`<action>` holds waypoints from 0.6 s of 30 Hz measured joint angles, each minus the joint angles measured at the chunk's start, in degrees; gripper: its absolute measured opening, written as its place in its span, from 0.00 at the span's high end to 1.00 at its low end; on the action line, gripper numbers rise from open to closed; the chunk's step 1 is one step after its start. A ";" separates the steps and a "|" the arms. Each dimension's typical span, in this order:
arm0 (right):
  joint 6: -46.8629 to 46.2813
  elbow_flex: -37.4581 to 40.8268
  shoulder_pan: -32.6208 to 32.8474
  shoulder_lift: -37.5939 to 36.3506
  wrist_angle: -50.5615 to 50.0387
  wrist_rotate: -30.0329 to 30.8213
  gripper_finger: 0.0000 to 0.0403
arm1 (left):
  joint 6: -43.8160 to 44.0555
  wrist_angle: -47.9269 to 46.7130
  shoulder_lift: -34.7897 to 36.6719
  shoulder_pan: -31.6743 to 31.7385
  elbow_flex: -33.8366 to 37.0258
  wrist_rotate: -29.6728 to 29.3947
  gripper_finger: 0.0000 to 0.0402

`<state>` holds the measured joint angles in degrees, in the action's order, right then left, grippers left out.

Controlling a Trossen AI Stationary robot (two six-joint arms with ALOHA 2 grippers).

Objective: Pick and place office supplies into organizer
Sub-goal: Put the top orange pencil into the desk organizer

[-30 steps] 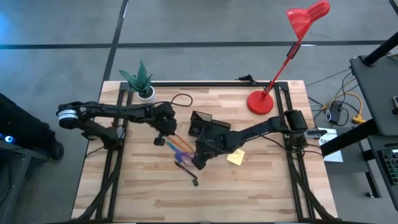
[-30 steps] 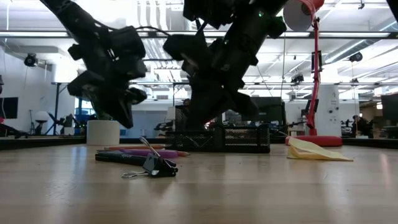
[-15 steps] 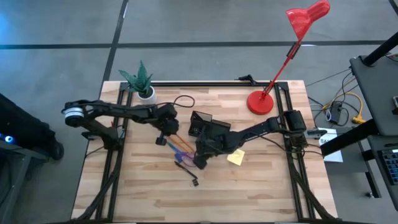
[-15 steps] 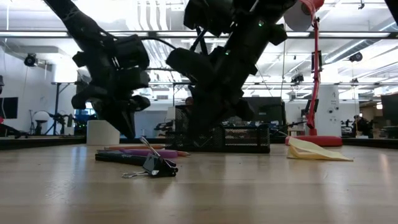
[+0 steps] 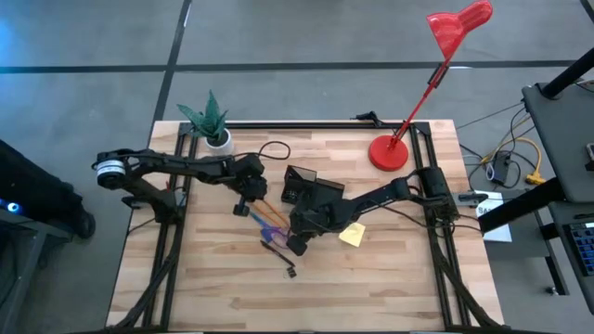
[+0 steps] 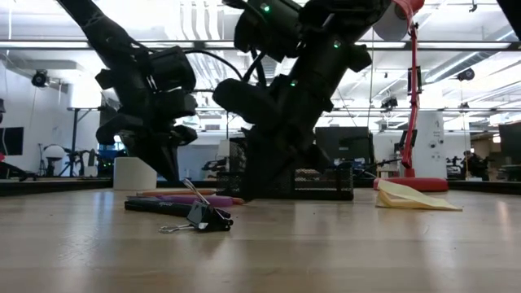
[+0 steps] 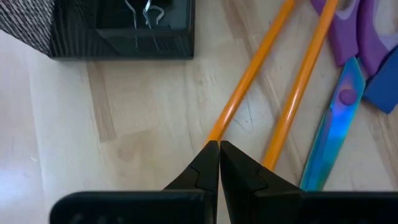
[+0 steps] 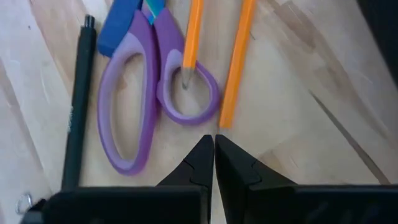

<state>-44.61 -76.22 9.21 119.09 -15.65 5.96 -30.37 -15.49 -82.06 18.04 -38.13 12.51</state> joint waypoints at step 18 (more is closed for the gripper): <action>-0.81 -0.49 -0.09 0.17 -0.86 3.02 0.98 | 0.11 -0.04 0.31 0.00 0.04 0.02 1.00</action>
<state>-45.42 -76.71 9.12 119.26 -16.51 8.98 -30.26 -15.53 -81.76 18.04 -38.09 12.53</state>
